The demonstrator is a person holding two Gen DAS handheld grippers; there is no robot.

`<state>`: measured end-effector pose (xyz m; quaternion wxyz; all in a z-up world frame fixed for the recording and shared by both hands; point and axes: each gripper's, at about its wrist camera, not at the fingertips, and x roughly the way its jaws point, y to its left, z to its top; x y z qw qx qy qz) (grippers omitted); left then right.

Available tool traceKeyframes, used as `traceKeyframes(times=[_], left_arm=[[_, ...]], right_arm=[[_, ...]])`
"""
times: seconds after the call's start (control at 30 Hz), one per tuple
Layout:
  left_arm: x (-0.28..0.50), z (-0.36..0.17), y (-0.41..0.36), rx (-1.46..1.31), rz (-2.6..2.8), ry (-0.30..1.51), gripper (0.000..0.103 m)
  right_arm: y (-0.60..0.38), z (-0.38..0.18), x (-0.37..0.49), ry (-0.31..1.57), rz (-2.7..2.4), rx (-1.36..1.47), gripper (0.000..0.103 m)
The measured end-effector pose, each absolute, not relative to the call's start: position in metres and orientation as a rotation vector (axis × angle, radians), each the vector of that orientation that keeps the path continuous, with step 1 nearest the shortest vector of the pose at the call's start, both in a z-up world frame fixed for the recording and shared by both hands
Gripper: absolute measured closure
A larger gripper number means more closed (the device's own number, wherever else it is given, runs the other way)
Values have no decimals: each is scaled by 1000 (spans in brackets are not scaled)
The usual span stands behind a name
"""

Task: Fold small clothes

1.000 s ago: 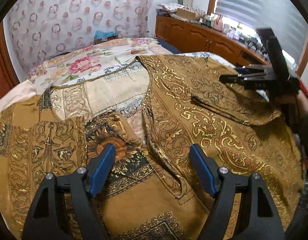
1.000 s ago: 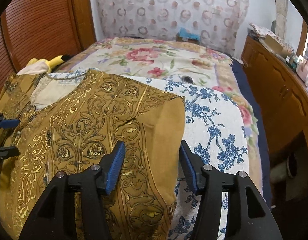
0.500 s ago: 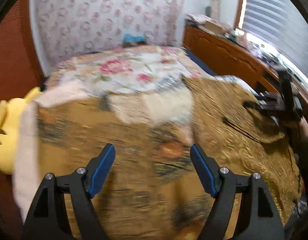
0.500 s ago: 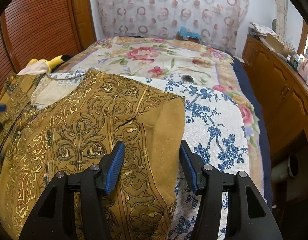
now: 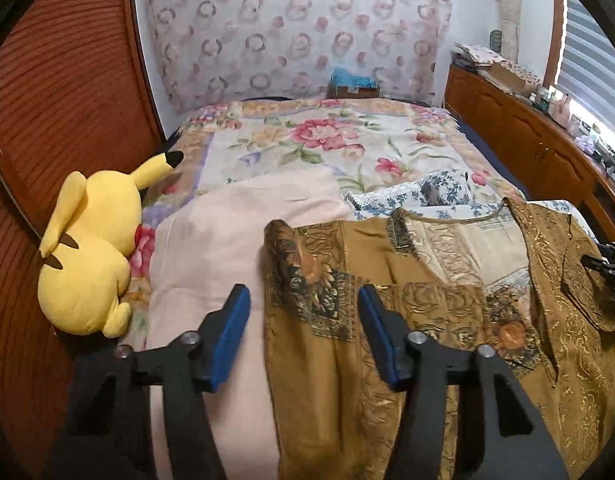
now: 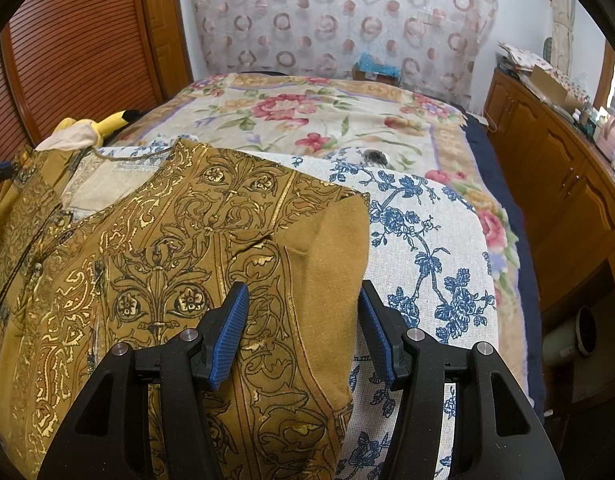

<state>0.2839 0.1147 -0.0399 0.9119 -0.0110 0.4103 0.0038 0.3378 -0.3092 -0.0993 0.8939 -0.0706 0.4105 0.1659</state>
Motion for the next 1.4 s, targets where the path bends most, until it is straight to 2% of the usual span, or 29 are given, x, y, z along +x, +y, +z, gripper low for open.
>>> traceKeyframes(times=[0.23, 0.27, 0.33, 0.37, 0.4, 0.43, 0.77, 0.83, 0.87, 0.9, 0.93, 1.1, 1.4], left_arm=[[296, -51, 111, -8, -14, 853, 50], [297, -51, 112, 0, -13, 850, 52], [297, -48, 111, 1, -25, 843, 80], [297, -48, 111, 0, -30, 842, 84], [297, -48, 112, -2, -34, 841, 95], [296, -48, 113, -5, -39, 839, 97], [281, -29, 115, -58, -68, 786, 103], [275, -23, 114, -65, -80, 771, 103], [272, -20, 113, -71, -89, 764, 103], [268, -17, 111, -74, -97, 756, 103], [264, -14, 109, -75, -105, 748, 103], [236, 1, 98, -83, -142, 707, 103], [164, 12, 90, -93, -177, 641, 103]], right_arm=[[-310, -100, 337, 851, 344, -146, 47], [-310, -99, 338, 851, 344, -146, 47], [-310, -100, 337, 851, 345, -146, 47], [-310, -99, 338, 851, 345, -146, 47], [-310, -100, 338, 851, 345, -146, 47], [-310, -99, 338, 851, 345, -146, 47], [-306, -102, 336, 848, 356, -145, 48], [-303, -100, 337, 844, 370, -161, 71], [-302, -99, 336, 840, 376, -160, 77], [-301, -94, 340, 840, 385, -154, 92], [-300, -90, 341, 838, 402, -145, 96], [-302, -61, 328, 748, 430, -72, 101], [-303, -9, 271, 603, 479, -64, 101]])
